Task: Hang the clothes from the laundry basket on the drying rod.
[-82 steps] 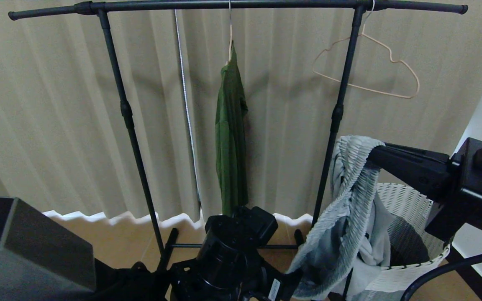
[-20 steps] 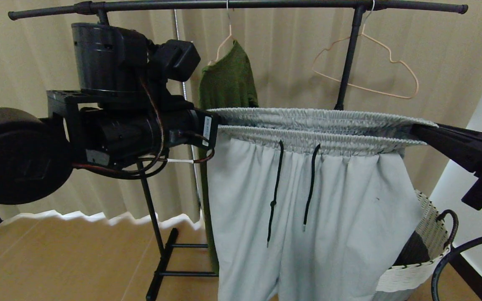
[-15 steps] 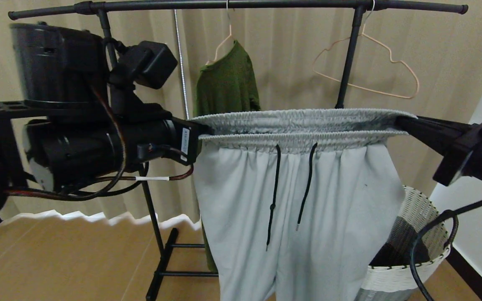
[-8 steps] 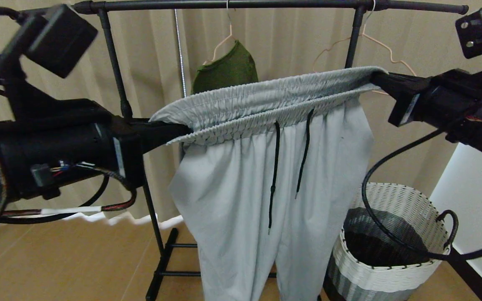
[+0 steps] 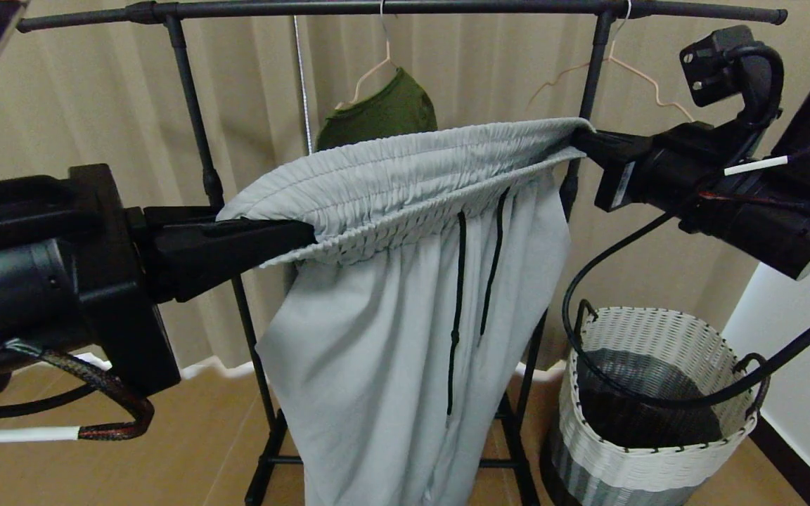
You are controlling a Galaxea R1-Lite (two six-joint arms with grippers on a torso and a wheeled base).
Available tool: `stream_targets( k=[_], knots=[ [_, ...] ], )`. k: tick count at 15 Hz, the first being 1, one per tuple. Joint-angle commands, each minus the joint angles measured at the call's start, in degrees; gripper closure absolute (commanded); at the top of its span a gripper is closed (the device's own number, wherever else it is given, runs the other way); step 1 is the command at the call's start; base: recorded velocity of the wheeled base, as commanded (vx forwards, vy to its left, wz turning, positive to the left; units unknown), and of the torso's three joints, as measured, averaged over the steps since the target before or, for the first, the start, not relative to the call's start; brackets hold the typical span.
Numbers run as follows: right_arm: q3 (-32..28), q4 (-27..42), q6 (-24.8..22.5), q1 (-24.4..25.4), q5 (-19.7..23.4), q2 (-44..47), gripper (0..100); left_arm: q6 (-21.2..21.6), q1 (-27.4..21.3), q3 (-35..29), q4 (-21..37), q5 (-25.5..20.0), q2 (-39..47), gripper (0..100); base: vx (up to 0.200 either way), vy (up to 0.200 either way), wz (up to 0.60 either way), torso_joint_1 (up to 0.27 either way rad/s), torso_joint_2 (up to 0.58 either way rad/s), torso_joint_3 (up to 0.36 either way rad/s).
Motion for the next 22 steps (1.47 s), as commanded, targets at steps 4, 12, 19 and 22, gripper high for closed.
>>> stream_targets(
  k=[4,12,19,22],
  knots=[
    [0.78,0.10,-0.15,0.53,-0.37,-0.21,100,0.34,0.29,-1.68,-0.19,0.21,1.04,100,0.000,0.000,0.00,0.000,0.00,0.000],
    [9.66,0.19,-0.33,1.06,-0.46,-11.46,100,2.98,11.63,-9.06,-3.79,6.36,13.78,100,0.000,0.000,0.00,0.000,0.00,0.000],
    [18.01,0.28,-0.33,5.89,-0.28,-18.50,100,6.32,9.69,-10.38,-11.17,15.15,18.88,100,0.000,0.000,0.00,0.000,0.00,0.000],
    [18.36,0.10,-0.15,5.89,-0.28,-16.74,100,6.32,10.04,-10.29,-11.26,15.15,16.95,100,0.000,0.000,0.00,0.000,0.00,0.000]
  ],
)
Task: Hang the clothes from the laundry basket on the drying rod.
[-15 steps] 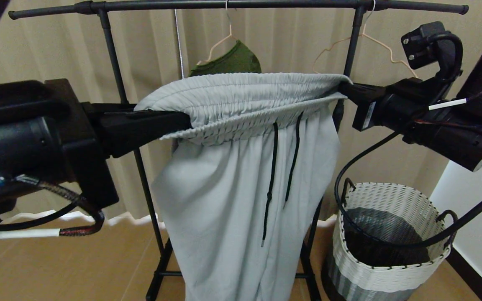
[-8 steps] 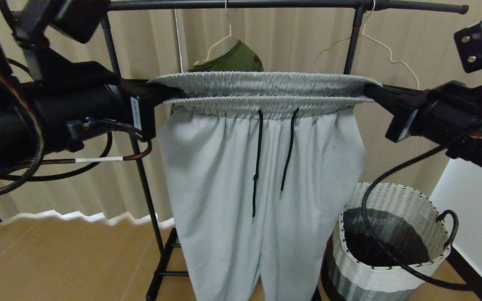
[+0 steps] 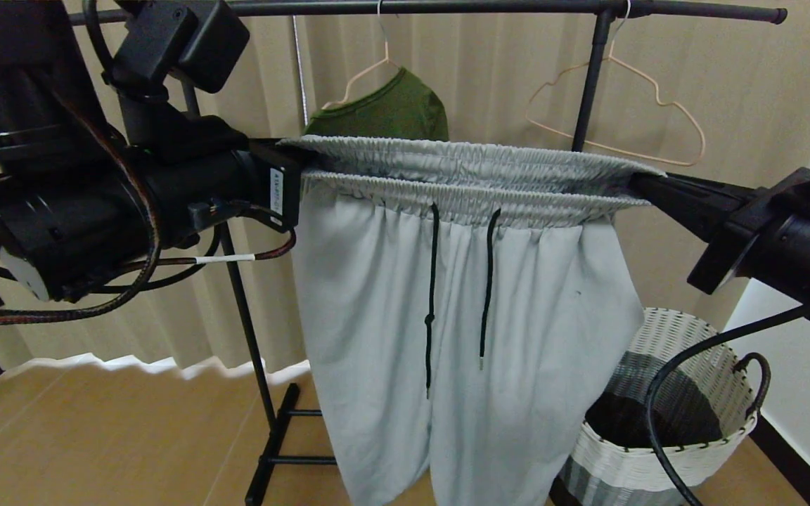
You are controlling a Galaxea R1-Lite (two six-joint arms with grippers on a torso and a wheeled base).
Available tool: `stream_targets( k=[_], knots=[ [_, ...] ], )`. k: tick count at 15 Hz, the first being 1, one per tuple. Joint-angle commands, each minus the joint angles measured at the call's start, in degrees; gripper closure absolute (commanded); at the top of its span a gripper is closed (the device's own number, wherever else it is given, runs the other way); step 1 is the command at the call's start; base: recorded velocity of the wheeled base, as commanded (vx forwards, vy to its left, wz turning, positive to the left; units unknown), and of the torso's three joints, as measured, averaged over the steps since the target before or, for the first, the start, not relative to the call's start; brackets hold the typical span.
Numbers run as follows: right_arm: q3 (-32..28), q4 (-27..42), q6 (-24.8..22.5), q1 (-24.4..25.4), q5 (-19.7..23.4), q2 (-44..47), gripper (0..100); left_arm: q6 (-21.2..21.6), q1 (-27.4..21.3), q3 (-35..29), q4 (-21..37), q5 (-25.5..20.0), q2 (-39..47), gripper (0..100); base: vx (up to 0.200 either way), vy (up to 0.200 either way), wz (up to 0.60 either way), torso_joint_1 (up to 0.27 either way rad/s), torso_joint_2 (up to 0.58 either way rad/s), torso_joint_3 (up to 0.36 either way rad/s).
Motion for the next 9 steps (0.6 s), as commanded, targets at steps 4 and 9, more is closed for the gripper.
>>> stream_targets(
  k=[4,9],
  knots=[
    [-3.31,-0.09,0.04,0.05,0.02,2.14,100,0.37,-0.17,-0.16,-0.01,-0.10,-2.29,100,0.000,0.000,0.00,0.000,0.00,0.000],
    [-8.76,0.61,0.04,-0.12,0.11,2.57,100,0.28,-0.26,-2.35,-0.01,-0.10,-2.38,100,0.000,0.000,0.00,0.000,0.00,0.000]
  ],
)
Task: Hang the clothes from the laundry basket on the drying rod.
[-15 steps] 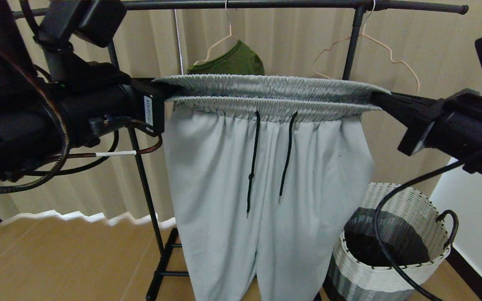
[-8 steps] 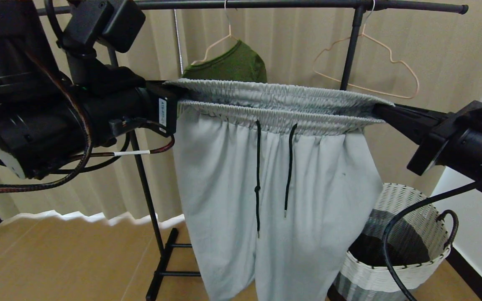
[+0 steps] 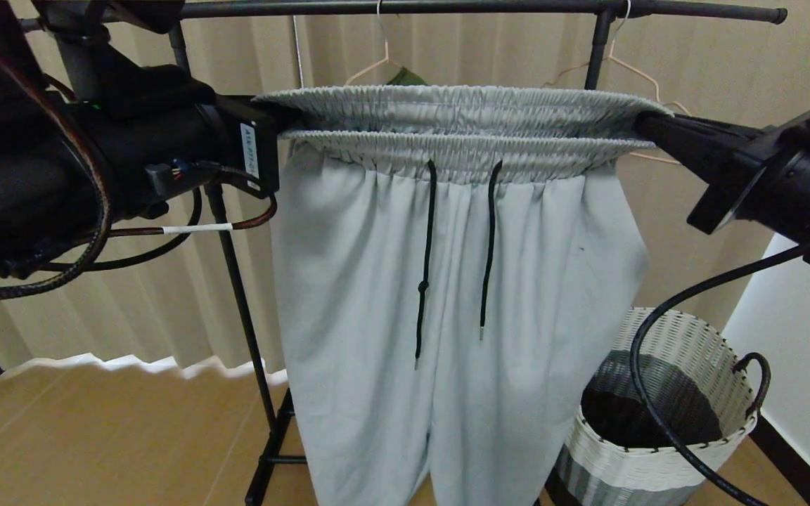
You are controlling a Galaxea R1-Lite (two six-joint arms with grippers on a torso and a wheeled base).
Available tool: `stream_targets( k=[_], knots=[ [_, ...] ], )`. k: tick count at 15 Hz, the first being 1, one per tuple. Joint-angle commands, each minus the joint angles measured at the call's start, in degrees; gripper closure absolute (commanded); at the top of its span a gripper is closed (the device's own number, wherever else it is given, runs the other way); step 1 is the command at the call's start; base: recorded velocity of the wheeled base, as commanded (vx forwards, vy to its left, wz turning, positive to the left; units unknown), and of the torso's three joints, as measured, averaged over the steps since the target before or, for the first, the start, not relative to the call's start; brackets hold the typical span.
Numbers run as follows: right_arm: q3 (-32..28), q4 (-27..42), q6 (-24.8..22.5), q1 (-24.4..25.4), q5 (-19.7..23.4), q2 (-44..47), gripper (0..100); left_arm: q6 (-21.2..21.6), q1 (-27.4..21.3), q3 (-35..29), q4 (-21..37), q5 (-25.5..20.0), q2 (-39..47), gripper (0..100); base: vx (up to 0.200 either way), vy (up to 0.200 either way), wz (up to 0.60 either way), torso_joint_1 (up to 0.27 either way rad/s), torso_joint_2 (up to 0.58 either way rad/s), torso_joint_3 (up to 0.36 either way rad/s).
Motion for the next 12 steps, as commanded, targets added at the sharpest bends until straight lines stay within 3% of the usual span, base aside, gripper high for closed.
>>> stream_targets(
  k=[1,9,10,12],
  knots=[
    [-0.10,0.15,-0.02,-0.01,0.03,0.37,100,-0.04,-0.07,0.48,0.02,0.02,-0.17,100,0.000,0.000,0.00,0.000,0.00,0.000],
    [2.36,0.24,-0.10,-0.01,0.03,0.98,100,-0.30,0.02,1.89,-0.07,-0.07,-0.26,100,0.000,0.000,0.00,0.000,0.00,0.000],
    [2.62,0.33,-0.10,-0.01,0.03,0.90,0,-0.30,0.02,1.89,-0.07,-0.07,-0.26,100,0.000,0.000,0.00,0.000,0.00,0.000],
    [3.68,-0.38,-0.02,-0.01,0.03,0.98,0,-0.30,0.10,2.32,0.02,-0.07,-0.09,100,0.000,0.000,0.00,0.000,0.00,0.000]
  ],
)
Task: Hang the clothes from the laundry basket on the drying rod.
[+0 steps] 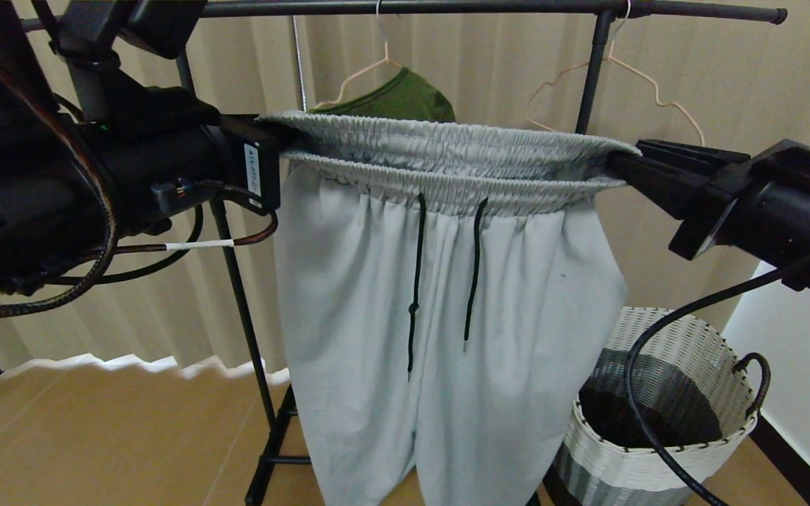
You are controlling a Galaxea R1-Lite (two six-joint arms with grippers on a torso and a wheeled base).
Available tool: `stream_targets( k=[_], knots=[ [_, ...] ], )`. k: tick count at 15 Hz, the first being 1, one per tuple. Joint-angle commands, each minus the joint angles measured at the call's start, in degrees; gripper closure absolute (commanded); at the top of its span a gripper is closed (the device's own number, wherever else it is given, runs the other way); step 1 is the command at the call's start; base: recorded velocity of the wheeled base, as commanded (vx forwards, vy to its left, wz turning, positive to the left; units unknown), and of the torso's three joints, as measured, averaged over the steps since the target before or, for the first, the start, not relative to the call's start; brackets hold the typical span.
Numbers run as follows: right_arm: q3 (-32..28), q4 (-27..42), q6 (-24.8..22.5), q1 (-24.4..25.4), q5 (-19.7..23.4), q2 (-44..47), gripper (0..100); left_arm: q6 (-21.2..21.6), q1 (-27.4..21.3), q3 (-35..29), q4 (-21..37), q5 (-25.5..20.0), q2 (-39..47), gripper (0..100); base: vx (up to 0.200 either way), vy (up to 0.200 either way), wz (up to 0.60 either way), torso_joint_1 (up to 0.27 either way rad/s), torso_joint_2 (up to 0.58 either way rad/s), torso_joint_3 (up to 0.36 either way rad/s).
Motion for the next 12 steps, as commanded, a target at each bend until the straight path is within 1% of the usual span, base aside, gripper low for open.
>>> stream_targets(
  k=[1,2,4,6,7,9,12],
  knots=[
    [1.85,-0.31,0.10,0.04,0.11,-0.18,0,0.02,0.32,1.02,0.02,0.08,0.17,100,0.000,0.000,0.00,0.000,0.00,0.000],
    [3.70,-0.84,0.27,0.21,0.11,-0.53,0,0.02,1.02,2.69,-0.07,0.17,0.35,100,0.000,0.000,0.00,0.000,0.00,0.000],
    [7.04,-6.29,0.36,0.39,0.47,-1.15,0,0.11,3.40,4.27,-0.07,0.43,0.26,100,0.000,0.000,0.00,0.000,0.00,0.000],
    [9.67,-10.59,0.36,0.30,3.72,-1.15,0,0.37,5.33,4.36,0.02,2.89,0.79,100,0.000,0.000,0.00,0.000,0.00,0.000],
    [10.29,-11.30,0.36,0.30,5.12,-1.24,0,0.37,5.86,4.62,-0.07,3.95,1.23,100,0.000,0.000,0.00,0.000,0.00,0.000],
    [11.87,-12.35,0.45,0.39,5.65,-1.59,0,0.02,7.18,7.26,-0.60,4.48,0.88,100,0.000,0.000,0.00,0.000,0.00,0.000],
    [13.10,-12.79,0.45,0.30,5.74,-2.38,0,0.02,10.60,10.95,-4.64,4.48,0.70,100,0.000,0.000,0.00,0.000,0.00,0.000]
  ],
)
